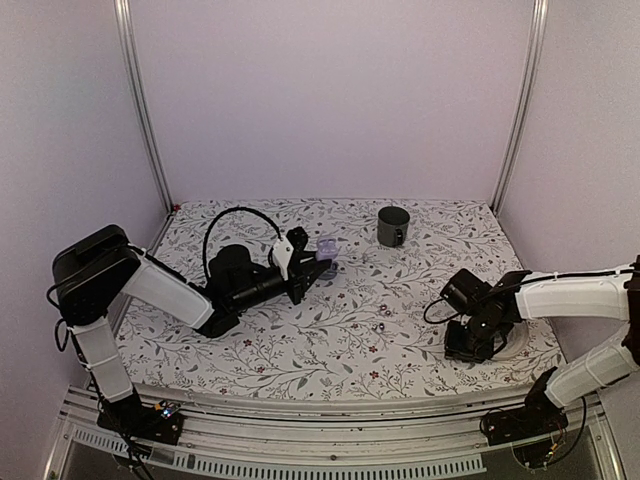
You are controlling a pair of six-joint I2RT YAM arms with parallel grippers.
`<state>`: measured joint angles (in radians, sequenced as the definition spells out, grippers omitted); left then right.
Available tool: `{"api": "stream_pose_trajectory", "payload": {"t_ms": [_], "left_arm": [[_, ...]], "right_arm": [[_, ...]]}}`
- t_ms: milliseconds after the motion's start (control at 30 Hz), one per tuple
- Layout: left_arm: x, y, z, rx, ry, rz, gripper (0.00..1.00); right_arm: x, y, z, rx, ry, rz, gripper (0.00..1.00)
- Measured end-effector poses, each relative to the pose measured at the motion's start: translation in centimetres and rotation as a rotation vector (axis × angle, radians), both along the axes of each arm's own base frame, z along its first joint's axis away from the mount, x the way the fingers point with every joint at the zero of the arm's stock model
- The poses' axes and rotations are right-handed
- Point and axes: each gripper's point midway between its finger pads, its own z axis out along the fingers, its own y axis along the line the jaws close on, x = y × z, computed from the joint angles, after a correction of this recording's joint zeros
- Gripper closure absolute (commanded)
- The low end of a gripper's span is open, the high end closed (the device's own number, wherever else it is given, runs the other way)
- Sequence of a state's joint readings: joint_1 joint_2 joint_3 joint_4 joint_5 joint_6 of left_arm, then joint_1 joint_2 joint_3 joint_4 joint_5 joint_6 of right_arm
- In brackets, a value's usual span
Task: Insert the wireless bluetooth earbuds into the charging case
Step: Pick up the left earbud from the center of the board.
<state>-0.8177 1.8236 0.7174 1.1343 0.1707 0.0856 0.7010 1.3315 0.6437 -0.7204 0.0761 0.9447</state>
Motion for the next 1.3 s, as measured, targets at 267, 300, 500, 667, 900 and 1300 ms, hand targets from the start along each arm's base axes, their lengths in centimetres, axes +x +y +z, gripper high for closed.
{"api": "stream_pose_trajectory", "payload": {"t_ms": [267, 300, 500, 667, 900, 1300], "left_arm": [[0.0, 0.1, 0.2, 0.006, -0.013, 0.003, 1.0], [0.0, 0.1, 0.4, 0.003, -0.018, 0.004, 1.0], [-0.1, 0.3, 1.3, -0.009, -0.033, 0.006, 1.0], [-0.2, 0.3, 1.0, -0.004, -0.028, 0.005, 1.0], [-0.2, 0.3, 1.0, -0.004, -0.029, 0.005, 1.0], [-0.2, 0.3, 1.0, -0.004, -0.029, 0.004, 1.0]], "right_arm": [[2.3, 1.1, -0.6, -0.02, -0.005, 0.005, 0.65], [2.7, 1.3, -0.6, -0.021, -0.01, 0.01, 0.66], [4.3, 2.6, 0.0, -0.01, -0.045, 0.064, 0.7], [4.9, 2.5, 0.2, -0.045, -0.058, 0.098, 0.7], [4.2, 1.9, 0.4, -0.118, -0.05, 0.16, 0.7], [4.1, 2.8, 0.3, -0.116, -0.073, 0.233, 0.77]]}}
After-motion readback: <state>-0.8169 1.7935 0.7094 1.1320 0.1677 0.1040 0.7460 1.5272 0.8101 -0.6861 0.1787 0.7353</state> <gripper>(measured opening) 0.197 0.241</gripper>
